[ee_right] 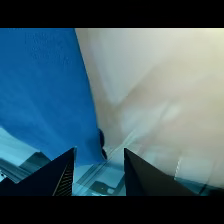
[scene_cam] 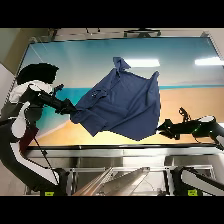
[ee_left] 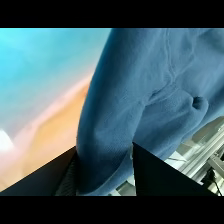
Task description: Fold the shirts.
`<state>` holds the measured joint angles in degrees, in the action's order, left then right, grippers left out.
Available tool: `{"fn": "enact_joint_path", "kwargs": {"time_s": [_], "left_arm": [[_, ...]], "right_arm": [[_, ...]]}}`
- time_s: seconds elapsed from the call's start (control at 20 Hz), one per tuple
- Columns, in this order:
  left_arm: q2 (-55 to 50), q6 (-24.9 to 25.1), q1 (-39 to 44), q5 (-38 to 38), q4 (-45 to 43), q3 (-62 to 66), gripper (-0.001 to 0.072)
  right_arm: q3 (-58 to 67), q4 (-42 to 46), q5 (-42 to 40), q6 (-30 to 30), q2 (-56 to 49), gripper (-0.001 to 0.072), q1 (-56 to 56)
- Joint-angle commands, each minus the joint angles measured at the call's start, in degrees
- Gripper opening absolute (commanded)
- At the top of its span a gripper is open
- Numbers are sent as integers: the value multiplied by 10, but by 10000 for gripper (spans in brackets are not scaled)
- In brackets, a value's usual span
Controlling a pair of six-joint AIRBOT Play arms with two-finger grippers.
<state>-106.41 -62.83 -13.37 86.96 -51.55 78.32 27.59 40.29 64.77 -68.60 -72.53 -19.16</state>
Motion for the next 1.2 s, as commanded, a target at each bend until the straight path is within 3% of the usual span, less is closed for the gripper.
{"fn": "enact_joint_path", "kwargs": {"time_s": [0.0, 0.3, 0.35, 0.4, 0.45, 0.5, 0.55, 0.7, 0.85, 1.0, 1.15], "left_arm": [[-1, 5, 0, 7, 1, -14, 335], [0, 9, -3, 0, 8, -35, 311], [0, 10, -3, -5, 16, -35, 154], [0, 17, -3, -6, 24, -35, 1], [0, 19, -3, -6, 34, -35, 4], [0, 19, -3, -5, 47, -35, 5], [0, 19, -3, -2, 67, -35, 5], [34, 41, -4, 23, 152, -35, 5], [121, 98, -7, 91, 349, -34, 4], [254, 158, -26, 147, 655, -33, 4], [407, 226, -73, 130, 911, -22, 5]], "right_arm": [[-26, -8, -70, 10, -14, 367, 64], [-25, -104, -94, 68, -35, 365, 132], [-25, -116, -92, 75, -35, 364, 132], [-24, -122, -92, 78, -35, 331, 132], [-22, -125, -89, 80, -35, 138, 132], [-19, -128, -83, 82, -35, 60, 132], [-13, -135, -67, 87, -34, 24, 132], [34, -147, 21, 86, -3, 23, 121], [150, -249, 137, 89, 88, 23, 61], [327, -360, 208, 88, 184, 23, -43], [497, -446, 231, 81, 234, 24, -156]]}}
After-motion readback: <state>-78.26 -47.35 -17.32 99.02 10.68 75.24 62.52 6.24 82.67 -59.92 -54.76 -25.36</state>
